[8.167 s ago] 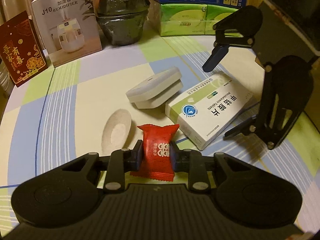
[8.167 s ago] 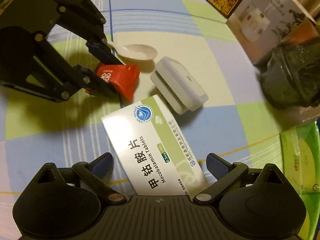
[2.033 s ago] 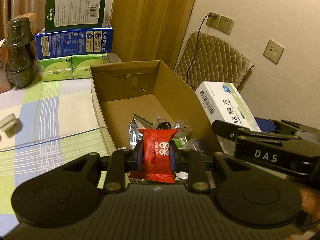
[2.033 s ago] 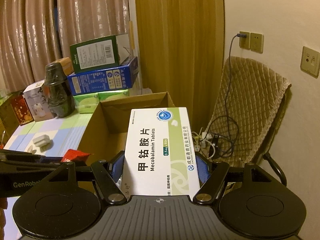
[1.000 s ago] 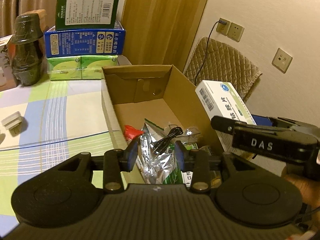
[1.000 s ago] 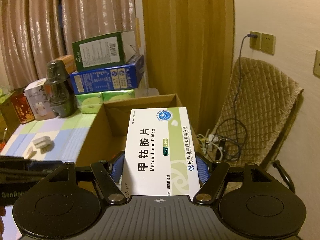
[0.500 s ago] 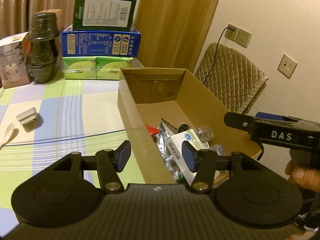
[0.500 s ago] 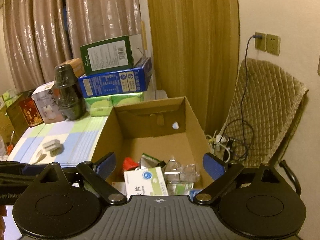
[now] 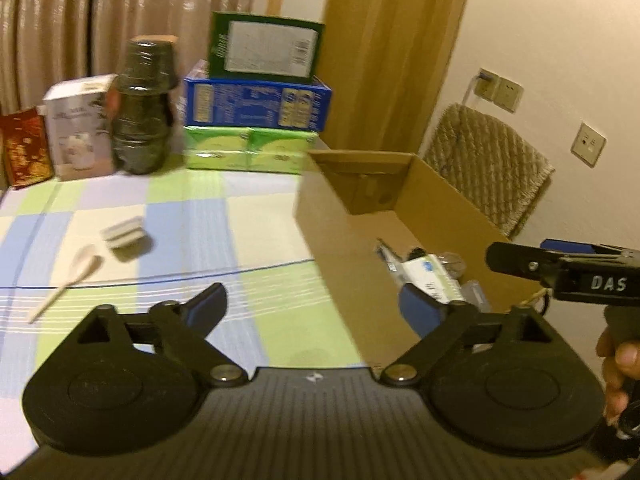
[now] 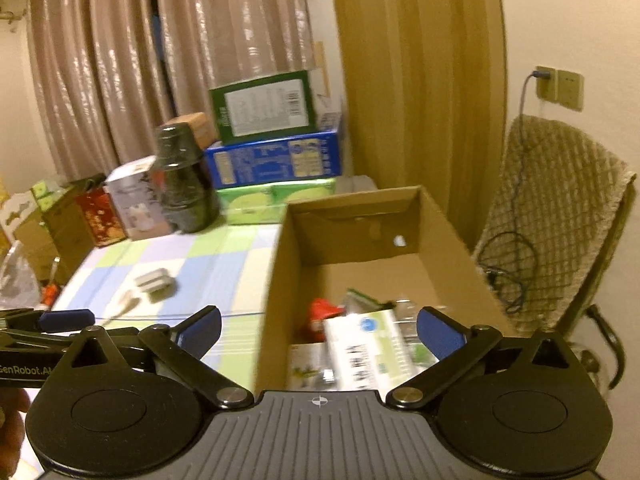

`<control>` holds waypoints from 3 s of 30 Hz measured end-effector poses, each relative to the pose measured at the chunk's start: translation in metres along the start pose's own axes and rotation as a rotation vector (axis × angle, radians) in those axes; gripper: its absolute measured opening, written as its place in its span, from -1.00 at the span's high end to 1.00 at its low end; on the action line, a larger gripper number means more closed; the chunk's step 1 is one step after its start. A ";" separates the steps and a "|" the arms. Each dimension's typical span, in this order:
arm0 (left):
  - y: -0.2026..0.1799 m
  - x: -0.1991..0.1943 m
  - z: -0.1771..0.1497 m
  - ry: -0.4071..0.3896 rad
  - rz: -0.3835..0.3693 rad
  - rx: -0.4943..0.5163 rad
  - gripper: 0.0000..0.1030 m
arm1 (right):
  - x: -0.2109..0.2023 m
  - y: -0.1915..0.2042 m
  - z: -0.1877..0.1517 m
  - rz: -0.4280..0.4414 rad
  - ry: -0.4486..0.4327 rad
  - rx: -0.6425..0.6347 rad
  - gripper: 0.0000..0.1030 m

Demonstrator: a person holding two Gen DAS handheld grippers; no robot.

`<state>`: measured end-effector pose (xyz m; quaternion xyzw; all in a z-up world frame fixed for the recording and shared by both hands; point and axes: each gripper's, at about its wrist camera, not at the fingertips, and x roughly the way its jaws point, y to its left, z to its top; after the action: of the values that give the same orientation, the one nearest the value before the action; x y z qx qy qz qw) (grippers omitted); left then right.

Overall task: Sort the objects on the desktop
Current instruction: 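Move both tools back over the white spoon and white adapter, then grasp the white spoon with the left tool while the right tool grasps the white adapter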

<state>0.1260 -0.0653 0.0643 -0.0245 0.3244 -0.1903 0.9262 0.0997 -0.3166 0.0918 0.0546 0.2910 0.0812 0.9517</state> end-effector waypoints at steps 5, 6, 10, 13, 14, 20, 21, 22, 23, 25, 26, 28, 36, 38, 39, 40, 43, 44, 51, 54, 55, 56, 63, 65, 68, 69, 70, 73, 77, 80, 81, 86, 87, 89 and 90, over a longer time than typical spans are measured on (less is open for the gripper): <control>0.044 -0.024 -0.008 -0.019 0.072 0.000 -0.97 | -0.001 0.038 -0.002 0.074 -0.016 -0.031 -0.96; 0.054 -0.028 -0.011 -0.019 0.089 0.000 -0.97 | 0.001 0.046 -0.002 0.090 -0.017 -0.042 -0.96; 0.093 -0.037 -0.020 -0.006 0.161 0.002 -0.97 | 0.009 0.079 -0.004 0.153 -0.020 -0.095 -0.96; 0.123 -0.039 -0.028 0.011 0.218 -0.017 -0.97 | 0.019 0.098 -0.008 0.182 -0.008 -0.131 -0.96; 0.134 -0.039 -0.030 0.014 0.234 -0.030 -0.97 | 0.024 0.104 -0.009 0.188 -0.002 -0.143 -0.96; 0.178 -0.029 -0.038 0.021 0.289 -0.045 -0.97 | 0.055 0.128 -0.022 0.214 0.027 -0.189 -0.96; 0.183 -0.026 -0.039 0.023 0.297 -0.035 -0.97 | 0.060 0.131 -0.024 0.217 0.031 -0.195 -0.96; 0.188 -0.022 -0.041 0.025 0.307 -0.022 -0.96 | 0.068 0.134 -0.025 0.221 0.039 -0.201 -0.96; 0.193 -0.019 -0.043 0.026 0.319 -0.011 -0.96 | 0.074 0.137 -0.027 0.226 0.045 -0.208 -0.96; 0.204 -0.009 -0.047 0.040 0.336 -0.002 -0.93 | 0.085 0.141 -0.031 0.238 0.053 -0.225 -0.96; 0.209 -0.005 -0.047 0.043 0.336 -0.007 -0.89 | 0.093 0.144 -0.033 0.243 0.057 -0.233 -0.96; 0.219 0.005 -0.049 0.048 0.324 -0.025 -0.83 | 0.109 0.149 -0.036 0.248 0.071 -0.240 -0.96; 0.244 0.043 -0.036 0.050 0.317 0.022 -0.50 | 0.174 0.167 -0.049 0.274 0.117 -0.269 -0.96; 0.247 0.054 -0.034 0.064 0.319 0.042 -0.40 | 0.189 0.171 -0.049 0.283 0.138 -0.258 -0.96; 0.248 0.059 -0.033 0.068 0.323 0.059 -0.38 | 0.197 0.173 -0.048 0.290 0.141 -0.252 -0.96; 0.249 0.063 -0.032 0.070 0.324 0.073 -0.34 | 0.202 0.175 -0.047 0.297 0.140 -0.248 -0.96; 0.256 0.077 -0.030 0.073 0.321 0.088 -0.28 | 0.224 0.184 -0.042 0.310 0.133 -0.256 -0.95; 0.260 0.081 -0.029 0.075 0.320 0.087 -0.27 | 0.230 0.186 -0.040 0.313 0.131 -0.260 -0.95; 0.276 0.114 -0.030 0.125 0.298 0.101 0.13 | 0.263 0.192 -0.025 0.310 0.115 -0.305 -0.83; 0.278 0.126 -0.031 0.145 0.301 0.128 0.18 | 0.275 0.191 -0.021 0.297 0.107 -0.317 -0.79; 0.279 0.128 -0.031 0.147 0.301 0.130 0.19 | 0.279 0.190 -0.021 0.288 0.103 -0.324 -0.77; 0.280 0.131 -0.030 0.149 0.300 0.130 0.20 | 0.283 0.189 -0.021 0.279 0.103 -0.322 -0.76; 0.285 0.146 -0.029 0.171 0.270 0.108 0.53 | 0.299 0.185 -0.019 0.272 0.107 -0.310 -0.73; 0.286 0.147 -0.027 0.177 0.270 0.090 0.66 | 0.301 0.186 -0.020 0.274 0.110 -0.318 -0.73; 0.287 0.146 -0.025 0.194 0.271 0.060 0.77 | 0.303 0.187 -0.022 0.278 0.118 -0.317 -0.73; 0.287 0.147 -0.025 0.199 0.268 0.053 0.79 | 0.302 0.187 -0.022 0.280 0.119 -0.315 -0.73; 0.286 0.146 -0.024 0.206 0.264 0.048 0.85 | 0.302 0.187 -0.022 0.281 0.118 -0.316 -0.73; 0.284 0.146 -0.023 0.221 0.264 0.027 0.91 | 0.300 0.189 -0.021 0.284 0.108 -0.317 -0.73; 0.283 0.144 -0.021 0.219 0.250 -0.007 0.91 | 0.299 0.190 -0.019 0.287 0.098 -0.311 -0.73; 0.281 0.147 -0.023 0.222 0.252 0.001 0.90 | 0.300 0.193 -0.019 0.290 0.099 -0.309 -0.73; 0.281 0.147 -0.024 0.219 0.253 0.004 0.90 | 0.301 0.193 -0.020 0.290 0.100 -0.310 -0.73; 0.280 0.148 -0.024 0.208 0.252 0.001 0.91 | 0.303 0.199 -0.020 0.299 0.097 -0.310 -0.73; 0.280 0.148 -0.024 0.205 0.254 -0.001 0.91 | 0.304 0.200 -0.020 0.300 0.095 -0.309 -0.73; 0.281 0.145 -0.022 0.179 0.266 -0.011 0.92 | 0.307 0.204 -0.021 0.308 0.087 -0.320 -0.73; 0.281 0.143 -0.020 0.164 0.275 -0.014 0.92 | 0.308 0.205 -0.021 0.311 0.081 -0.327 -0.73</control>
<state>0.3105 0.1435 -0.0834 0.0292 0.4004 -0.0609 0.9138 0.3148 -0.0569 -0.0621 -0.0596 0.3000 0.2752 0.9114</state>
